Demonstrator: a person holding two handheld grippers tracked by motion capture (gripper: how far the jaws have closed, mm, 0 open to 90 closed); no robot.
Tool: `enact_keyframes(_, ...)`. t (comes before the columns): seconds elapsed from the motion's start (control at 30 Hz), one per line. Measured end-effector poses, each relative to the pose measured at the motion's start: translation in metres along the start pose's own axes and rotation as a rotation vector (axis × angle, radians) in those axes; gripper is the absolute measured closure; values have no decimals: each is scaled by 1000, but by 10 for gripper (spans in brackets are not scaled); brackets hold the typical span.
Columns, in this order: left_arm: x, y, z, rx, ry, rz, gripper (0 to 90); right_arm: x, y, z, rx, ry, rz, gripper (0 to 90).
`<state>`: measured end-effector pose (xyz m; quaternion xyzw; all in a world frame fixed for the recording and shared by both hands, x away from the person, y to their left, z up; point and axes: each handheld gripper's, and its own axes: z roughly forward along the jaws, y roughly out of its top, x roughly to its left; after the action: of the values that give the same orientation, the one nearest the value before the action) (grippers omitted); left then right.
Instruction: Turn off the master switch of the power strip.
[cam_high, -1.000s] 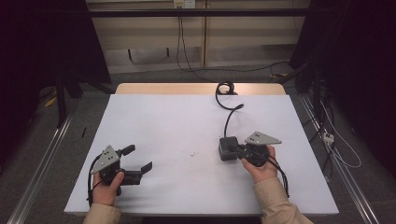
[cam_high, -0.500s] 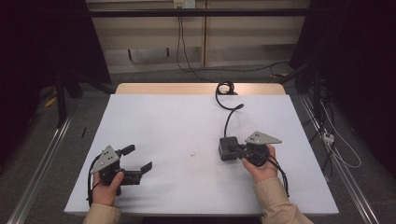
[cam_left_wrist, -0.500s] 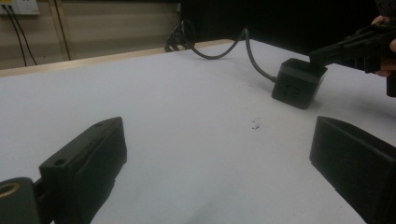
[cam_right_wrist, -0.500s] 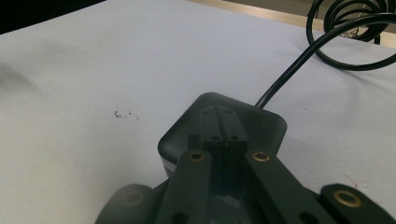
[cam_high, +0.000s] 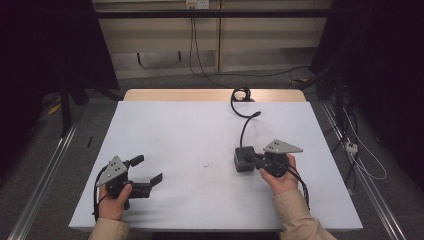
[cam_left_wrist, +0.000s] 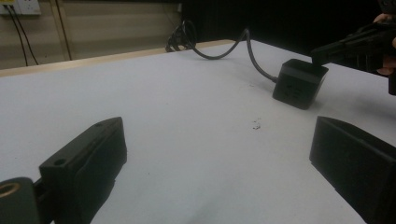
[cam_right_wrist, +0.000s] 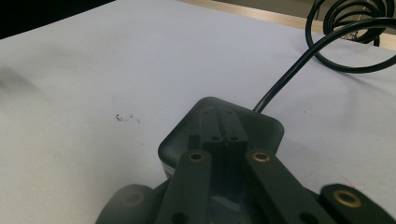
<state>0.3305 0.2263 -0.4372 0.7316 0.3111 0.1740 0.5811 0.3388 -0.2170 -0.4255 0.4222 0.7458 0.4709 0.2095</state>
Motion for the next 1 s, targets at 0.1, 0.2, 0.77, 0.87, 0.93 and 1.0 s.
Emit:
enact_keyframes(0.1,-1,0,0,-7,1,-11,36,0,0,0,1,0,-3,900)
enact_keyframes(0.2,0,0,-1,-4,3,-5,36,1,0,0,2,0,-2,900)
enact_keyframes(0.77,1,-1,-1,-3,6,-5,36,1,1,-2,-6,11,34,814)
enact_keyframes(0.87,0,-2,0,1,6,-12,36,2,1,-3,-7,20,39,779)
enact_keyframes(0.93,2,-2,0,9,0,-2,36,2,2,-3,-8,25,42,748)
enact_keyframes(1.0,3,-3,-1,5,5,-7,36,1,2,-4,-10,25,48,729)
